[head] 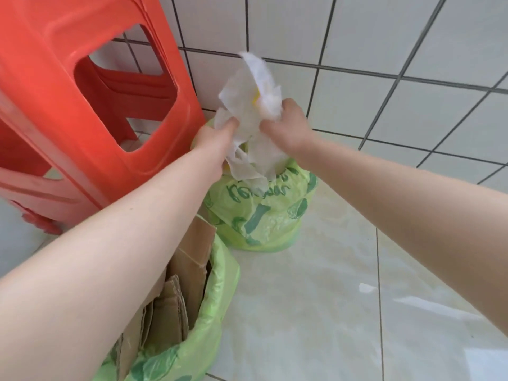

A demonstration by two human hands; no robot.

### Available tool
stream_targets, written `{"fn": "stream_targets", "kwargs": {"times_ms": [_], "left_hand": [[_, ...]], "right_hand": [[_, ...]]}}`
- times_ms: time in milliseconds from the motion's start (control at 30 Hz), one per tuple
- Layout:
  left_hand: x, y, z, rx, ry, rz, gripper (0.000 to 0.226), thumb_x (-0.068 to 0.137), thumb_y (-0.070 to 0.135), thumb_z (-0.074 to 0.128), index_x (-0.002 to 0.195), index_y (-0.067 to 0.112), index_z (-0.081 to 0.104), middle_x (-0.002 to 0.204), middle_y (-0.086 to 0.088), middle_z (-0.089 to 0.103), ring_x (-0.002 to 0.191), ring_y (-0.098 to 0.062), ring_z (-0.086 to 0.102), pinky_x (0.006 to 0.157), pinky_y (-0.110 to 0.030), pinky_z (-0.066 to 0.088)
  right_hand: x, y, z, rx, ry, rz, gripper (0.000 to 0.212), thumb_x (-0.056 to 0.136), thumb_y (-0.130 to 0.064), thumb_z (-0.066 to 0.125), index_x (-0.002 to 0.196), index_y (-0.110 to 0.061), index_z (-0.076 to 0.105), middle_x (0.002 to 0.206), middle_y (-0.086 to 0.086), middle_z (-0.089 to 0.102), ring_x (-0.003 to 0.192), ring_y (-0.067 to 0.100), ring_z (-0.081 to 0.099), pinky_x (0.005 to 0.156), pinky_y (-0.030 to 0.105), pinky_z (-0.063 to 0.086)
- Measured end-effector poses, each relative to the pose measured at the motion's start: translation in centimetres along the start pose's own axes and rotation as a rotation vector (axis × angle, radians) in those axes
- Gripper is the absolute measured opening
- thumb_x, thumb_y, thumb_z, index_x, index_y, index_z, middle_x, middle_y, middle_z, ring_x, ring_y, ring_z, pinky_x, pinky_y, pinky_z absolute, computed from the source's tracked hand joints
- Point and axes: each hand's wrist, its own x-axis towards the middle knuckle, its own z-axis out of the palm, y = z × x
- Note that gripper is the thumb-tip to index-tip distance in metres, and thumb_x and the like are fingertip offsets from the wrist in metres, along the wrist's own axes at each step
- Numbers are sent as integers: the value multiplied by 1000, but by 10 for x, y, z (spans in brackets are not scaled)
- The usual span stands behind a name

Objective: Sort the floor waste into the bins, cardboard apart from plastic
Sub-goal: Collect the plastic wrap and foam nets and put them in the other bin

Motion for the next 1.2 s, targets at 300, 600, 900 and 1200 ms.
{"fn": "stream_targets", "kwargs": {"times_ms": [300,600,900,1200], "left_hand": [[10,11,-12,475,54,240,67,88,54,29,137,11,42,137,-13,46,122,-33,46,105,-47,39],[3,0,-13,1396,-544,499,81,81,45,62,146,41,14,158,-7,10,145,-35,4,115,-56,15],[25,-20,21,1701,-637,426,48,93,44,49,134,20,44,131,-8,50,115,-32,48,98,-40,41],[42,-29,33,1775,-728,99,69,94,49,47,151,26,14,157,-2,24,140,-26,31,111,-39,29]], "right_hand": [[13,29,19,-505,-175,48,60,82,-26,59,132,-9,30,126,16,47,118,41,44,87,42,41],[14,20,8,-531,-256,-53,77,75,-35,69,136,-12,29,133,14,44,124,38,42,99,46,41],[-9,14,0,-838,-480,-220,54,86,-39,53,129,-7,44,120,12,54,109,34,51,78,36,44],[24,32,17,-1148,-664,-100,16,90,-17,54,78,-9,47,69,2,46,63,19,50,64,29,48]]}}
